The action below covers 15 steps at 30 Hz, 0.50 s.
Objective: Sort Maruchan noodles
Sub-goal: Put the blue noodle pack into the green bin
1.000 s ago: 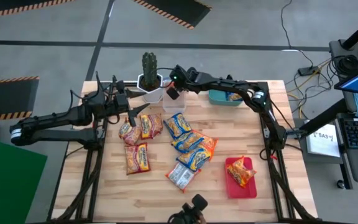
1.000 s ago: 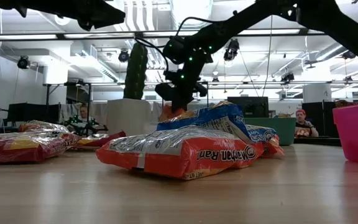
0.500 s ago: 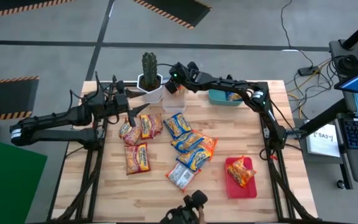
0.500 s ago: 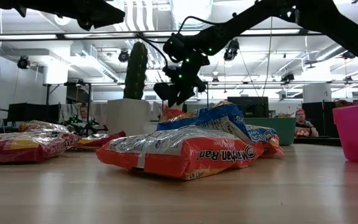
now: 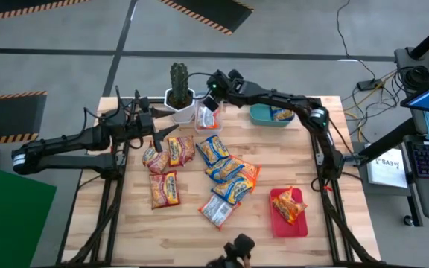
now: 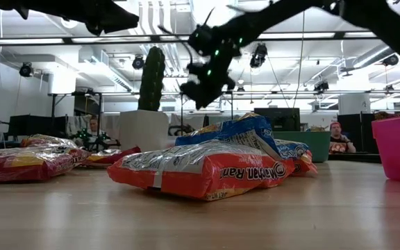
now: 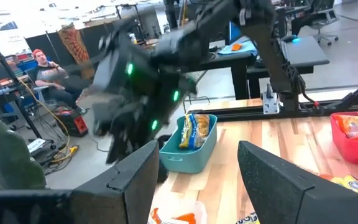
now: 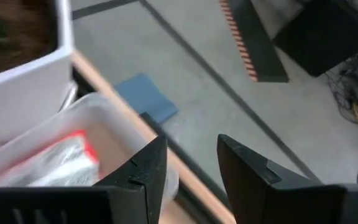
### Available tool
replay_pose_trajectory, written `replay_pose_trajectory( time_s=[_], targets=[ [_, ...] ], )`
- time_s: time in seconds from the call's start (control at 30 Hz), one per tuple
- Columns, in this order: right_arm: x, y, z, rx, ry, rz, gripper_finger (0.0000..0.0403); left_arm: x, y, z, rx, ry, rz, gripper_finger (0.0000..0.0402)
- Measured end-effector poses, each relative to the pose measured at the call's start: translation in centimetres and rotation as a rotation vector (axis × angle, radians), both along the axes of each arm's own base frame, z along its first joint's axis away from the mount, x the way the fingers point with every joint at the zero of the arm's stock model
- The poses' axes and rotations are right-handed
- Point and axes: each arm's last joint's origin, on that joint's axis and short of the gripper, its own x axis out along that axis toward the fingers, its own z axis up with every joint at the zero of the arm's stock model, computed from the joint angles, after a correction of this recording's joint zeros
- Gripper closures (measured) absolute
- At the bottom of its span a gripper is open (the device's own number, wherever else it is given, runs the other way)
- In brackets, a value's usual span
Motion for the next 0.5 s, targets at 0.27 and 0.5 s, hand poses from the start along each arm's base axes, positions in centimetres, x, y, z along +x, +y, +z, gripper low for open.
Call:
replay_pose_trajectory(
  time_s=[0.27, 0.5],
  targets=[
    [-1.1, 5.4, 2.2, 0.176, 0.030, 0.170, 0.0291, 0.1, 0.0, -0.1, 0.001, 0.011, 0.000, 0.0199],
    [-2.6, 12.0, 1.5, 0.280, 0.065, 0.317, 0.0310, 0.2, 0.1, -0.5, -0.013, 0.046, 0.000, 0.0199]
  ],
)
